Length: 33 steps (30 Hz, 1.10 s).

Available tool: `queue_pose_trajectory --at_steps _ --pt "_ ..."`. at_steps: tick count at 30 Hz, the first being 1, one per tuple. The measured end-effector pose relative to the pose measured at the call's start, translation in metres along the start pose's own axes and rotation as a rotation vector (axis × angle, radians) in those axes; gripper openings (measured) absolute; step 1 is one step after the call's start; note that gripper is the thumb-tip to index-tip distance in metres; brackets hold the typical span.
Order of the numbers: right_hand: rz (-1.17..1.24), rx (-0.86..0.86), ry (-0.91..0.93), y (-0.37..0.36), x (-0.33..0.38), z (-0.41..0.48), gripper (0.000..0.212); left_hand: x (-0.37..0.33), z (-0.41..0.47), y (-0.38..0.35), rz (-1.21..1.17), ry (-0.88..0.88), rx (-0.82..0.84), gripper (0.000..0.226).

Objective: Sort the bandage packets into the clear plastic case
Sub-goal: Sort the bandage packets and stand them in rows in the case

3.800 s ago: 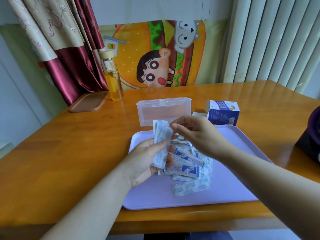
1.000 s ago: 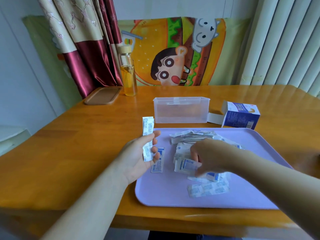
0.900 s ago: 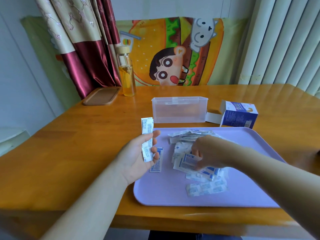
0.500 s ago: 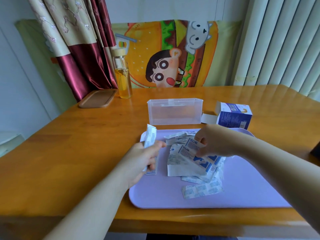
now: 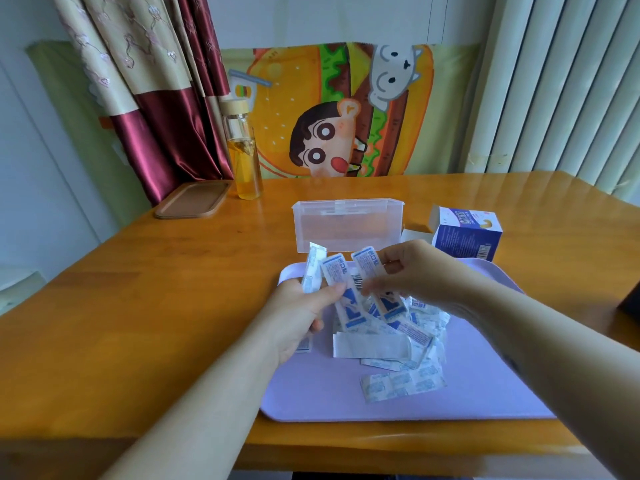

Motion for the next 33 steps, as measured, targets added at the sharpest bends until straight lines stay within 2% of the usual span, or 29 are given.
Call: queue_pose_trajectory --at_steps 2,5,8,10,12,15,16,19,22,24,26,29,33 --pt "0.035 -0.025 -0.022 0.001 -0.002 0.004 0.029 -0.003 0.002 0.021 0.188 -0.023 -0.035 0.007" --pt "0.111 0.011 -0.023 -0.012 0.003 0.009 0.013 -0.005 0.004 0.051 0.554 -0.035 -0.022 0.016" --pt "0.114 0.065 -0.016 -0.038 0.014 0.015 0.010 -0.001 0.005 0.054 0.736 -0.030 0.047 0.024" --pt "0.024 0.100 -0.033 -0.058 0.019 0.023 0.012 0.002 0.004 0.054 0.806 -0.050 0.057 0.028" --pt "-0.057 0.167 -0.075 -0.074 0.021 0.028 0.009 0.003 0.002 0.058 0.817 -0.066 0.039 0.026" --pt "-0.136 0.171 -0.093 -0.078 0.021 0.032 0.046 0.002 -0.003 0.068 0.808 -0.054 -0.012 0.020" --pt "-0.187 0.112 -0.051 -0.070 0.024 0.030 0.046 0.001 -0.004 0.070 0.808 -0.057 -0.020 0.019" --pt "-0.476 -0.030 0.043 -0.038 0.028 0.015 0.027 -0.003 -0.005 0.063 0.793 -0.101 -0.014 0.016" --pt "-0.820 -0.077 0.019 -0.019 0.016 0.000 0.022 -0.004 -0.002 0.047 0.753 -0.144 0.044 0.013" --pt "-0.946 -0.129 0.014 -0.018 0.003 -0.005 0.022 -0.005 -0.001 0.034 0.746 -0.159 0.077 0.011" --pt "-0.945 -0.135 -0.007 -0.020 -0.006 -0.007 0.024 -0.004 0.000 0.019 0.724 -0.183 0.117 0.011" --pt "-0.903 -0.032 -0.044 -0.023 -0.014 -0.002 0.025 -0.005 -0.002 -0.007 0.694 -0.208 0.209 0.004" --pt "-0.831 0.023 -0.054 -0.021 -0.020 0.002 0.034 0.002 -0.007 -0.028 0.803 -0.205 0.389 0.030"
Point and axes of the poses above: each hand's wrist, its own z-axis towards the middle knuckle, its own y-axis out of the back of the hand, x = y × z, the point moved 4 cm from there along z, towards the middle knuckle, and after that the axes turned 15 degrees about -y, right-handed, at the moved point
